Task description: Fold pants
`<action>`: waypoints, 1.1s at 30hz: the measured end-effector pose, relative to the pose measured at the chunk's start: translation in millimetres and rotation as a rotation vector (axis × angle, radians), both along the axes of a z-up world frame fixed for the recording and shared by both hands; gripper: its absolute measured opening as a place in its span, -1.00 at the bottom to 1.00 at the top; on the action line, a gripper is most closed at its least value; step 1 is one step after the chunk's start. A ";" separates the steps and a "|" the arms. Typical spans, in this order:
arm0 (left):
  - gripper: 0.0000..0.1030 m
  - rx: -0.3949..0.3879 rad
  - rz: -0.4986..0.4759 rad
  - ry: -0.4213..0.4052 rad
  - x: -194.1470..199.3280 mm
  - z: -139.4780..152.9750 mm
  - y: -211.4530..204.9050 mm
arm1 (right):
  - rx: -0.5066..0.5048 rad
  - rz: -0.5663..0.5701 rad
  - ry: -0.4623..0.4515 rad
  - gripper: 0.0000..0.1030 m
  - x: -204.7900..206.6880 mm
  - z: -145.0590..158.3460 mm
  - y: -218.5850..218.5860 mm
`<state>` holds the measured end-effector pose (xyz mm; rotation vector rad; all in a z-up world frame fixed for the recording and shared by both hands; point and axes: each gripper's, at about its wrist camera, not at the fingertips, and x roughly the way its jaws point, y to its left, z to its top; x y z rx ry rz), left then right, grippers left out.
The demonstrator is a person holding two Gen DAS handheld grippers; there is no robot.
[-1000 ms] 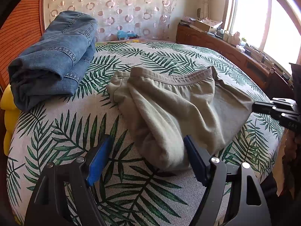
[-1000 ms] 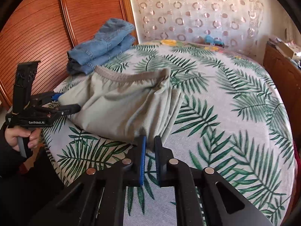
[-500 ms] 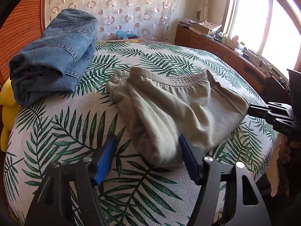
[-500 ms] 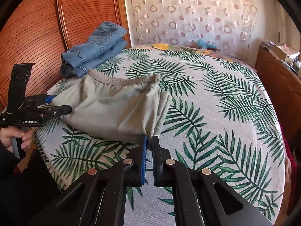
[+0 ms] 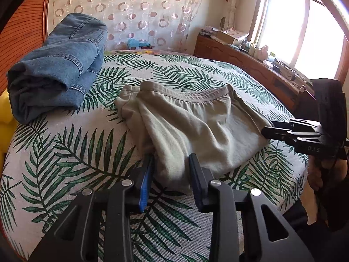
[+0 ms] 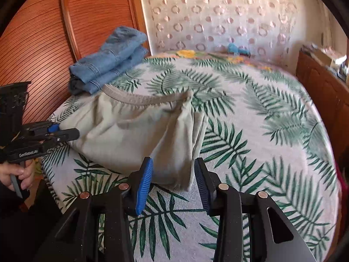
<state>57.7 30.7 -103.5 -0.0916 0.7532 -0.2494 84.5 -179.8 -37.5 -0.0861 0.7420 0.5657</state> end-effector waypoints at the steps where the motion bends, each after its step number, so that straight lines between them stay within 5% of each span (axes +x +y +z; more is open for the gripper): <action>1: -0.35 -0.002 0.002 0.004 1.3 -1.0 0.6 | 0.016 -0.005 0.019 -0.21 3.7 -2.0 -0.2; 10: -0.43 -0.020 0.004 0.003 2.7 -1.0 1.6 | -0.010 -0.027 -0.007 -0.23 4.7 -4.6 8.1; 12: -0.52 -0.024 -0.001 0.001 2.8 -0.8 2.2 | -0.013 -0.008 -0.009 -0.61 2.0 -5.2 11.6; 15: -0.69 -0.032 -0.002 -0.015 -1.0 2.0 2.4 | 0.027 0.005 0.001 -0.78 -0.6 -5.1 7.7; 33: -0.72 -0.019 -0.079 -0.020 -51.7 18.1 -7.5 | 0.071 0.050 -0.045 -0.85 -66.2 17.5 -20.6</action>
